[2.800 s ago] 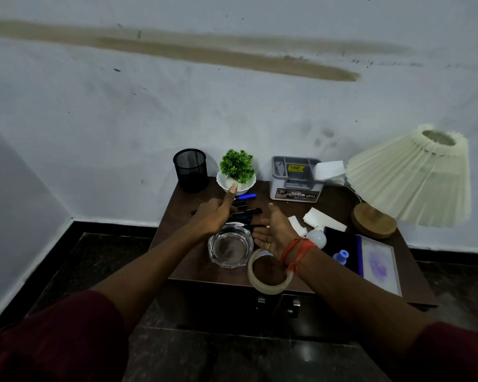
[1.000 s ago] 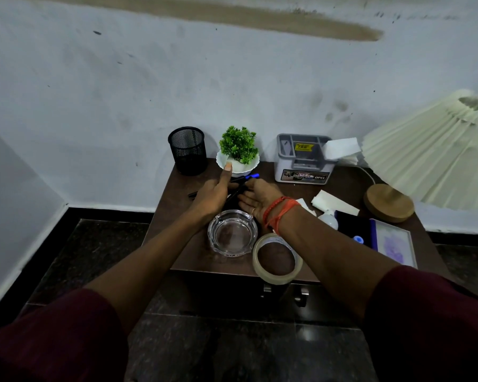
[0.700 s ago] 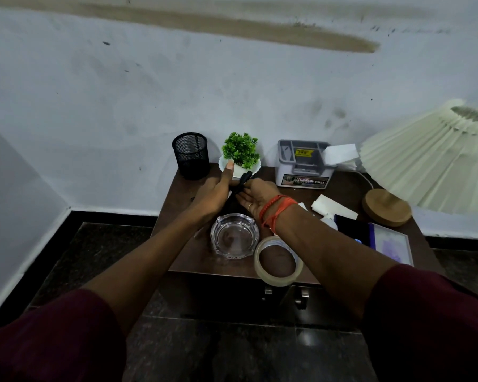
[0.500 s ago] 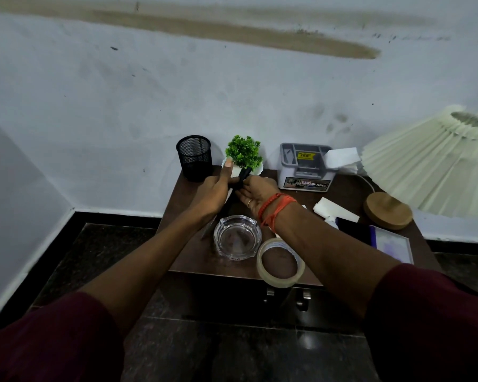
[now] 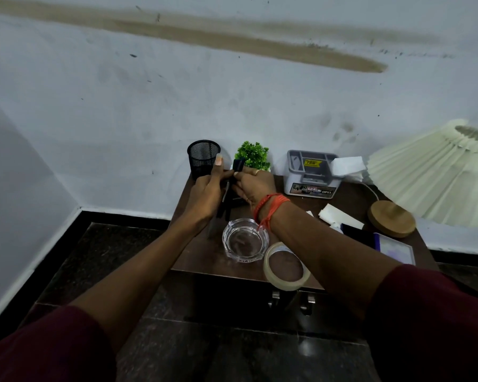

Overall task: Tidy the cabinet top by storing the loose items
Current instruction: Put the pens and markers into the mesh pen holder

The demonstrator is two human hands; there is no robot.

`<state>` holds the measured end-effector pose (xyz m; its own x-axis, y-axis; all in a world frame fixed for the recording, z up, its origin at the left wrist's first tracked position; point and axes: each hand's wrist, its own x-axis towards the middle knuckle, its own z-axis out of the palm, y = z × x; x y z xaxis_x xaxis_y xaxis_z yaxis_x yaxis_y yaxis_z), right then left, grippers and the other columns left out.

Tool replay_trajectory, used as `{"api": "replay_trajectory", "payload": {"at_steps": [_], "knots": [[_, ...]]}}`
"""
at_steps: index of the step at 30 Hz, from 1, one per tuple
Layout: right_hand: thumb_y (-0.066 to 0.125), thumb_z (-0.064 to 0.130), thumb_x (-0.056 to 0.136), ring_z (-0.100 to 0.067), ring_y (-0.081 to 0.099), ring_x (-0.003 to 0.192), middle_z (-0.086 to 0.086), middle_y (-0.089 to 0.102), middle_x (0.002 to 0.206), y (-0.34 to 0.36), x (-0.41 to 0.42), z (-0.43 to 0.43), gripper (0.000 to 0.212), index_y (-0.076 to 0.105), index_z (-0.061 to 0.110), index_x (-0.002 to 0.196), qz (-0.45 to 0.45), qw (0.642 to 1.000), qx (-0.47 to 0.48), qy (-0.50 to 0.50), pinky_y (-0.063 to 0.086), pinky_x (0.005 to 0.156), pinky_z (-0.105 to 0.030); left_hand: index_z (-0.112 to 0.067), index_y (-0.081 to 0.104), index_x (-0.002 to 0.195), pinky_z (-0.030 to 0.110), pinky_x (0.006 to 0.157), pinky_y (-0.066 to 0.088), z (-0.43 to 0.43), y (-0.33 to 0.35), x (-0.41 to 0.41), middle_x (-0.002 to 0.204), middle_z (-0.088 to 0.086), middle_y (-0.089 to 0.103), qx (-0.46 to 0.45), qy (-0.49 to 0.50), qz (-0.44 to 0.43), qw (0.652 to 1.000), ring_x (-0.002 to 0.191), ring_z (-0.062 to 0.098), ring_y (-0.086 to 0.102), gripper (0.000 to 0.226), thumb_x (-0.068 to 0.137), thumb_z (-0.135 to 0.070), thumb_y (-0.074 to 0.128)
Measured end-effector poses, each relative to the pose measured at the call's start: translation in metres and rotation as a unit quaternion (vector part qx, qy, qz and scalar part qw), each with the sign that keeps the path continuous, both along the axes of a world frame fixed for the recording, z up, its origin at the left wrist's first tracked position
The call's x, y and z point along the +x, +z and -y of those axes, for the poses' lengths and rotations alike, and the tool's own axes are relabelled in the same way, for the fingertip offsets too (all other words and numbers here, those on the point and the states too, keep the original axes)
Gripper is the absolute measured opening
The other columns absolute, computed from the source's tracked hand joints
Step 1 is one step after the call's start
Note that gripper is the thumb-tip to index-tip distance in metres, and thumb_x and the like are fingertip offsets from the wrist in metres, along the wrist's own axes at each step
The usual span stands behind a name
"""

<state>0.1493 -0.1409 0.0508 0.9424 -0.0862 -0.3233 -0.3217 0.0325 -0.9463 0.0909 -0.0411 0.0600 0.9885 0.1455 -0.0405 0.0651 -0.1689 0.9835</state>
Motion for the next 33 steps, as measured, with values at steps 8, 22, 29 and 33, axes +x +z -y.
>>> {"api": "replay_trajectory", "payload": {"at_steps": [8,22,29,33], "knots": [[0.065,0.026,0.059,-0.026,0.071,0.088,-0.008,0.076,0.091,0.009,-0.002,-0.018,0.041,0.073,0.015,0.097,0.051,0.997,-0.053,0.008,0.056,0.088,-0.042,-0.036,0.073,0.104,0.039,0.101,0.049,-0.013,0.006,-0.007,0.096,-0.002,0.073,-0.036,0.01,0.038,0.999,0.1,0.013,0.067,0.068,0.077,-0.083,0.031],[0.068,0.016,0.074,-0.022,0.071,0.089,-0.007,0.075,0.092,0.004,-0.011,-0.03,0.032,0.071,0.011,0.105,0.096,0.992,-0.079,0.039,0.056,0.089,-0.043,-0.025,0.073,0.107,0.038,0.099,0.052,-0.024,0.0,-0.016,0.107,0.0,0.073,-0.066,0.048,0.069,0.994,0.105,0.009,0.067,0.067,0.08,-0.074,0.038],[0.068,0.02,0.073,-0.021,0.071,0.089,-0.007,0.075,0.092,0.021,-0.006,-0.037,0.034,0.071,0.012,0.106,0.14,0.984,-0.107,0.031,0.056,0.088,-0.041,-0.043,0.073,0.096,0.044,0.101,0.049,-0.03,0.013,-0.013,0.106,-0.004,0.073,-0.035,0.059,0.103,0.992,0.109,0.011,0.065,0.055,0.08,-0.078,0.034],[0.066,0.024,0.067,-0.021,0.072,0.088,-0.004,0.076,0.089,0.048,0.004,-0.043,0.036,0.073,0.015,0.102,0.169,0.98,-0.101,0.028,0.057,0.087,-0.04,-0.048,0.073,0.087,0.043,0.099,0.051,-0.034,0.04,-0.003,0.1,-0.007,0.074,-0.026,0.058,0.133,0.989,0.105,0.008,0.066,0.048,0.081,-0.075,0.034]]}}
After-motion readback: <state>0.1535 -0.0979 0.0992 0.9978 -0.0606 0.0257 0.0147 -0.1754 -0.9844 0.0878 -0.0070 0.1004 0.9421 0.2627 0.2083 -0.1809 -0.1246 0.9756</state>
